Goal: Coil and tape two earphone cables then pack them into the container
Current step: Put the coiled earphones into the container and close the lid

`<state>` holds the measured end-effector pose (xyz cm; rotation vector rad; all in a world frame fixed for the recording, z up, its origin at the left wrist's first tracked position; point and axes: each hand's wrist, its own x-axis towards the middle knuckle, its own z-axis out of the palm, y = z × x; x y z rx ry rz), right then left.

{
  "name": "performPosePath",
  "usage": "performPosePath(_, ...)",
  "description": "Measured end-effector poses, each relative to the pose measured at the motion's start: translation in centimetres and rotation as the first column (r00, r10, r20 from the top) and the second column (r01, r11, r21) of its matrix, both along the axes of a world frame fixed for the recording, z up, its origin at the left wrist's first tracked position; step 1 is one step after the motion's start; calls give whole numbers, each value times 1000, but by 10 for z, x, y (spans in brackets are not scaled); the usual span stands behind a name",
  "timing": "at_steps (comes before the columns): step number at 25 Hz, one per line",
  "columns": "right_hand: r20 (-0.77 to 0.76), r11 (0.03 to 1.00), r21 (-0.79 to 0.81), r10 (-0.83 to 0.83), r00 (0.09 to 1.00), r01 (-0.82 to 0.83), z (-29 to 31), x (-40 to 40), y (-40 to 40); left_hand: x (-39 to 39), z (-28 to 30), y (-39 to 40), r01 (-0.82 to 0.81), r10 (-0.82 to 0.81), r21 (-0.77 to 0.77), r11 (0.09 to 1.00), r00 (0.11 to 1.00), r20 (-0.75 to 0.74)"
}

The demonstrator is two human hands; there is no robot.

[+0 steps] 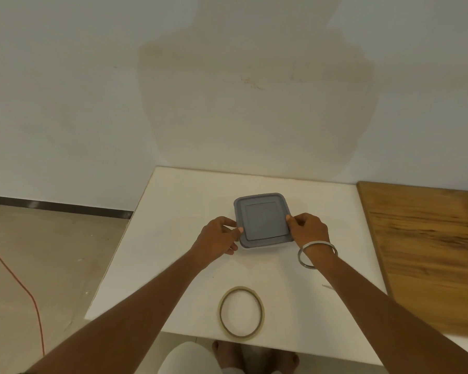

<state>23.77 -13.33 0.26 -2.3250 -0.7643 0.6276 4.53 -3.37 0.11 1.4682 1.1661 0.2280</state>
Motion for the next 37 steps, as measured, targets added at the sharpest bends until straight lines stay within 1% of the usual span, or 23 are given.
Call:
performPosePath(3, -174, 1000, 1, -2, 985, 2, 0, 5, -9, 0, 0, 1, -6, 6, 10, 1000, 999, -36)
performPosePath(4, -209, 1000, -11, 11, 978, -14, 0, 6, -11, -1, 0, 1, -3, 4, 19, 1000, 999, -50)
performPosePath(6, -252, 998, -39, 43, 967, -55, 1, 5, -13, -2, 2, 2, 2, 0, 20, 1000, 998, -64)
performPosePath(8, -299, 995, -61, 61, 952, -82, 3, 7, -14, -2, 4, 5, 18, -19, -12, 1000, 996, -83)
performPosePath(10, -325, 990, -84, 79, 943, -112, 6, 9, -13, 0, 7, 7, 63, -67, -34, 997, 987, -143)
performPosePath(12, -290, 983, -107, 109, 951, -146, 7, 10, -12, 3, 10, 10, 99, -99, -12, 995, 974, -203)
performPosePath(13, -262, 981, -117, 122, 957, -157, 8, 10, -11, 5, 10, 11, 84, -83, -7, 996, 975, -204)
performPosePath(16, -247, 980, -111, 135, 960, -166, 5, 10, -10, 12, 10, 12, -8, 2, -39, 999, 988, -157)
performPosePath(20, -266, 987, -72, 120, 957, -144, 1, 8, -11, 13, 9, 11, -46, 37, -66, 997, 991, -126)
performPosePath(24, -183, 995, -42, 84, 980, -93, -1, 11, -15, 18, 8, 8, -65, 59, -58, 996, 994, -97)
performPosePath(27, -146, 998, -24, 50, 988, -54, 0, 23, -18, 33, 8, 5, -48, 44, -41, 998, 994, -96)
performPosePath(31, -107, 999, -2, -47, 993, 47, 0, 53, -29, 67, 5, 1, -34, 33, -93, 995, 999, -14)
performPosePath(34, -124, 989, 30, -140, 982, 144, 3, 79, -38, 95, 4, -7, 13, -12, -143, 990, 1000, 10)
performPosePath(37, -125, 987, 31, -154, 980, 159, 7, 98, -45, 121, 1, -15, 44, -44, -126, 991, 999, 2)
